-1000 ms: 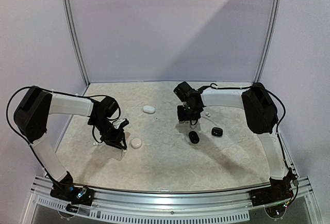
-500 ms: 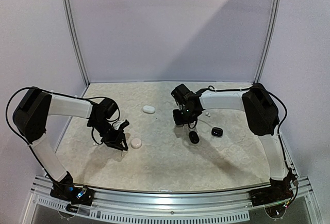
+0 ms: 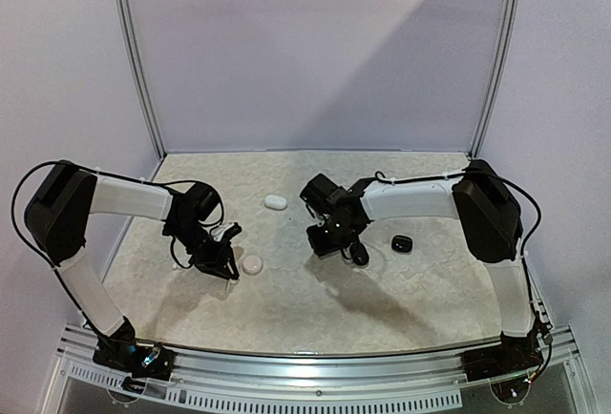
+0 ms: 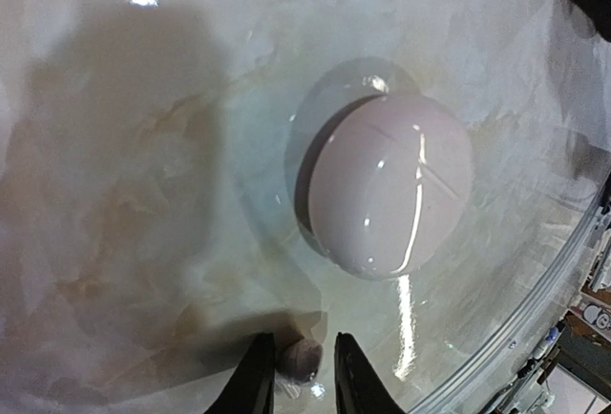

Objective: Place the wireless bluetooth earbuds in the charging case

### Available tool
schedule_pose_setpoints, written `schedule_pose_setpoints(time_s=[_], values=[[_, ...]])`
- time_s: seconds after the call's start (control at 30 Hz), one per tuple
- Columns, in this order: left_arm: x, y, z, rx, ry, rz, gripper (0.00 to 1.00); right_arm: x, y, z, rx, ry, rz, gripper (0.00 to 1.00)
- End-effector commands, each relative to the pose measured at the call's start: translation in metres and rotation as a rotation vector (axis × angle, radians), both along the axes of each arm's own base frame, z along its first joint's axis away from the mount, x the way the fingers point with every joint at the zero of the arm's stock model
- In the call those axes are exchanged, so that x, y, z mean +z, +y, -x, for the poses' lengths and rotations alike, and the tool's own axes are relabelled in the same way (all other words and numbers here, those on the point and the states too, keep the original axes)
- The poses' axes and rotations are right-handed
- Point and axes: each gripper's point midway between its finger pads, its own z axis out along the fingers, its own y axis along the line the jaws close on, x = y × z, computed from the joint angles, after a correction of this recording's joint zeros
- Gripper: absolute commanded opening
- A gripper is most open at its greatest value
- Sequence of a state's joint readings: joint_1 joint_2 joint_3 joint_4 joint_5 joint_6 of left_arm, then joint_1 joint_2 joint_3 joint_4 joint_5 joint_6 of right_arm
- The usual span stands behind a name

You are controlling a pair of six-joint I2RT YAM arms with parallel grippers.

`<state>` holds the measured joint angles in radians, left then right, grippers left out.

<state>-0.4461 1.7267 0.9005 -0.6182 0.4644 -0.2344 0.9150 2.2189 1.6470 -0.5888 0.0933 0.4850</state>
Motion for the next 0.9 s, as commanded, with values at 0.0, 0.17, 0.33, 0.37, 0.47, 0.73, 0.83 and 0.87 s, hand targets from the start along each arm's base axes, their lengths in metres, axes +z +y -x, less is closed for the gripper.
schedule_pose_setpoints(time_s=[0.0, 0.17, 0.33, 0.37, 0.47, 0.73, 0.83, 0.87], values=[[-0.021, 0.009, 0.022, -0.028, 0.067, -0.076, 0.22, 0.004, 0.0, 0.033, 0.037, 0.073, 0.014, 0.38], [0.0, 0.003, 0.002, -0.062, 0.0, -0.062, 0.23, 0.046, 0.033, 0.025, 0.114, -0.02, -0.113, 0.49], [0.03, -0.001, -0.009, -0.078, -0.069, 0.018, 0.34, 0.071, 0.086, 0.033, 0.292, -0.169, -0.219, 0.72], [0.035, 0.001, -0.011, -0.071, -0.078, 0.036, 0.36, 0.072, 0.095, 0.036, 0.317, -0.195, -0.225, 0.76], [0.045, 0.012, -0.02, -0.021, -0.106, 0.067, 0.42, 0.068, 0.117, 0.038, 0.377, -0.261, -0.217, 0.84], [0.058, 0.067, -0.046, 0.155, -0.199, 0.045, 0.51, 0.059, 0.173, 0.058, 0.509, -0.337, -0.241, 0.89], [0.06, 0.083, -0.051, 0.215, -0.219, 0.038, 0.51, 0.068, 0.196, 0.082, 0.622, -0.37, -0.299, 0.86], [0.06, 0.087, -0.052, 0.227, -0.222, 0.037, 0.51, 0.066, 0.201, 0.085, 0.637, -0.376, -0.302, 0.83]])
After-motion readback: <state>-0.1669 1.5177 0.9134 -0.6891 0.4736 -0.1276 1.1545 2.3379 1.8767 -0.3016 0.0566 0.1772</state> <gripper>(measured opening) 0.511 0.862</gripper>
